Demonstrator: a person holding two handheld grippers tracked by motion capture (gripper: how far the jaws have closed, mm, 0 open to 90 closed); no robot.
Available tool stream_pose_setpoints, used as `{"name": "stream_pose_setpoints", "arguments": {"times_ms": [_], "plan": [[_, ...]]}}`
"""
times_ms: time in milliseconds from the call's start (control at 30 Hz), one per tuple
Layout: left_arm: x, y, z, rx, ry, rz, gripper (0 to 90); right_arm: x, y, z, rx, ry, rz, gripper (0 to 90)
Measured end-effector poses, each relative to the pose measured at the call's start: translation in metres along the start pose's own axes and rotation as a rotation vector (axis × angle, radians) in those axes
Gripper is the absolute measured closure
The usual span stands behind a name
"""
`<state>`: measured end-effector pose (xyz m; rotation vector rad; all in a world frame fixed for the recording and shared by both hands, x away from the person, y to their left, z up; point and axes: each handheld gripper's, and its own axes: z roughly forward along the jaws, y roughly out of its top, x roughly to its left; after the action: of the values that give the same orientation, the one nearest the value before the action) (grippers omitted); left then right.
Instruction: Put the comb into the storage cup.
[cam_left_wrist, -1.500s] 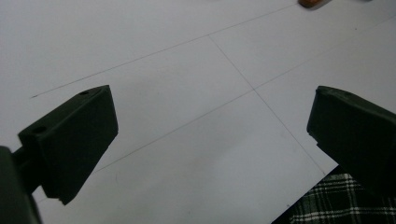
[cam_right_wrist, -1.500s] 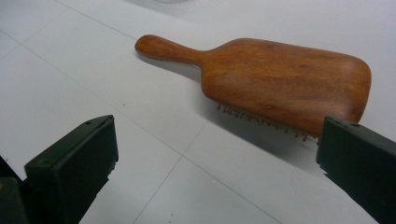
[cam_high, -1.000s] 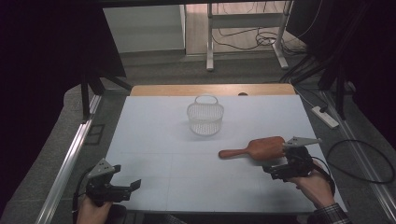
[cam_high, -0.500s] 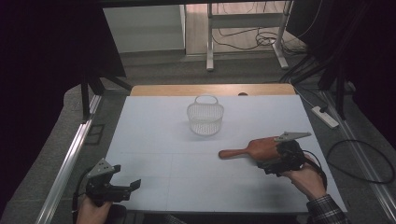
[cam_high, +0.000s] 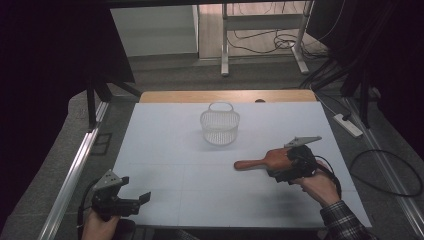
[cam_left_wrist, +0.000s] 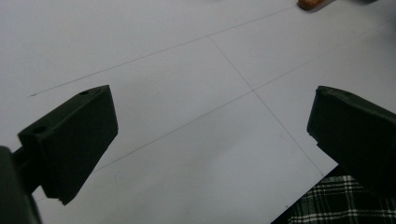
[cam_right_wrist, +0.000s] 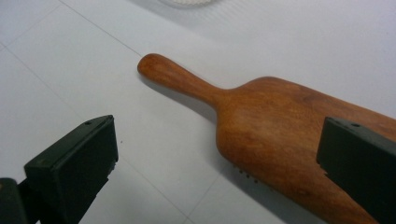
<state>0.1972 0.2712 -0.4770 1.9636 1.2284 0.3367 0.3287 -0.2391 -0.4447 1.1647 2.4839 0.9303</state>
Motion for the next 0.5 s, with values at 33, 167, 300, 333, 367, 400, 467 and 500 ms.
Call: {"name": "stream_pose_setpoints", "arguments": {"times_ms": [33, 167, 300, 333, 367, 400, 467, 500], "plan": [[0.000, 0.000, 0.000, -0.001, 0.001, -0.001, 2.2, 0.000, 0.001, 0.001, 0.003, 0.004, 0.002, 0.0], [0.000, 0.000, 0.000, -0.001, 0.001, -0.003, 2.1, 0.000, 0.005, 0.006, 0.022, 0.006, -0.004, 0.0], [0.000, 0.000, 0.000, 0.000, 0.000, -0.005, 2.1, 0.001, 0.010, 0.012, 0.044, -0.001, -0.011, 0.0], [0.000, 0.000, 0.000, 0.000, 0.000, -0.005, 2.1, 0.001, 0.012, 0.013, 0.048, -0.005, -0.010, 0.0], [0.000, 0.000, 0.000, 0.000, 0.000, -0.005, 2.1, 0.002, 0.013, 0.014, 0.053, -0.007, -0.011, 0.0], [0.000, 0.000, 0.000, -0.001, 0.002, -0.006, 2.1, 0.002, 0.015, 0.016, 0.057, -0.008, -0.013, 0.0], [0.000, 0.000, 0.000, -0.002, 0.001, -0.007, 2.1, 0.003, 0.018, 0.019, 0.069, -0.011, -0.011, 0.0], [0.001, 0.000, 0.000, -0.002, 0.000, -0.007, 2.1, 0.003, 0.019, 0.020, 0.069, -0.009, -0.011, 0.0]]}}
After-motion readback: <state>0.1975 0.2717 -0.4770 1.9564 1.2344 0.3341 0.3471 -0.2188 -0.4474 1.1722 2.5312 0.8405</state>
